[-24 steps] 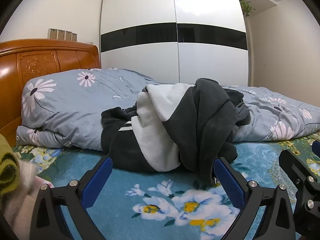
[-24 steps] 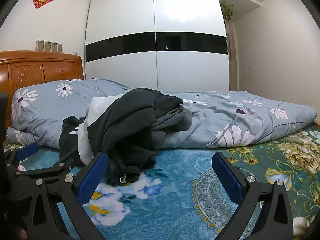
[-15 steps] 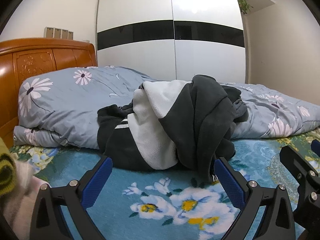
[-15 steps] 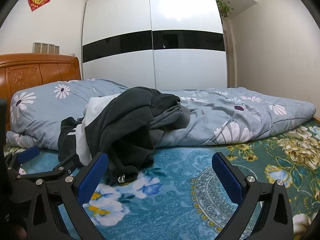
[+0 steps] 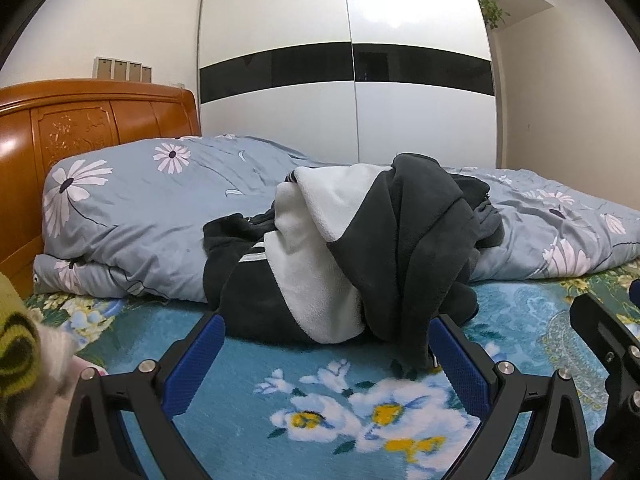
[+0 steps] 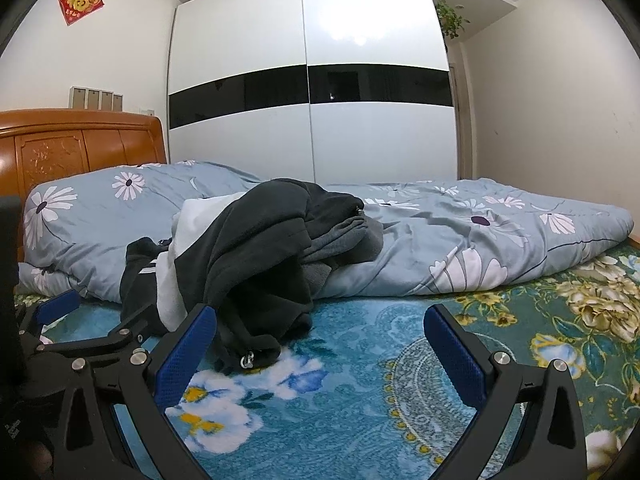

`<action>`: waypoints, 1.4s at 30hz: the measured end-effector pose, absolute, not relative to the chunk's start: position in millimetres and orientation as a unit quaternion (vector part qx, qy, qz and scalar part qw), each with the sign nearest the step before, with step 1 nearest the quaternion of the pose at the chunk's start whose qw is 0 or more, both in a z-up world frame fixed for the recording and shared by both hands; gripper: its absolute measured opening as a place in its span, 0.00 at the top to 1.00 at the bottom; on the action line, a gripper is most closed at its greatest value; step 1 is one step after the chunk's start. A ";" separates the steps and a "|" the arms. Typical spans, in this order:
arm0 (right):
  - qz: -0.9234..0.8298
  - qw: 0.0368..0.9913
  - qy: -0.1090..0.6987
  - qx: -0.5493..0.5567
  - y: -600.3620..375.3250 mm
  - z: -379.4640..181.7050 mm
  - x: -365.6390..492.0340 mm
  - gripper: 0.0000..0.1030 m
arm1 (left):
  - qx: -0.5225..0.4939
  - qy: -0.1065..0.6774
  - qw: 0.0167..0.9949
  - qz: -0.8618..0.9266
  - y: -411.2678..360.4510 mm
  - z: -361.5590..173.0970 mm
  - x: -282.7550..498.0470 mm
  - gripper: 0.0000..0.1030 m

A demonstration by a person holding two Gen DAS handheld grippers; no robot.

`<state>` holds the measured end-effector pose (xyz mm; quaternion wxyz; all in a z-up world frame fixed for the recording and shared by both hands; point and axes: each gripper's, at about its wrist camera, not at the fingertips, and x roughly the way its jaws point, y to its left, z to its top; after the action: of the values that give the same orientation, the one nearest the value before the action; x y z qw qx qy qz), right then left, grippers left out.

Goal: Fold clothes
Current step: 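Approach the heap of black-and-white clothes with both tools open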

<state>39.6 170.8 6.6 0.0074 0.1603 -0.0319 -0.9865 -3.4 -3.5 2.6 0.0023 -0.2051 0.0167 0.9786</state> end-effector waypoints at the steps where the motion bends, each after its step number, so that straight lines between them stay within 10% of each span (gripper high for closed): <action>1: -0.987 0.008 -0.034 0.160 170.9 6.5 39.6 0.00 | -0.205 0.018 0.002 0.979 -3.7 3.0 -3.4 0.00; 42: -0.983 0.062 -0.058 0.165 168.4 7.6 37.2 0.00 | -0.186 -0.009 0.060 0.981 -22.1 15.7 0.4 0.00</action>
<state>37.2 168.4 7.6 0.0624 0.1655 -0.0576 -0.9825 0.4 -22.1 15.7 0.0602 -0.1858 -0.0091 0.9807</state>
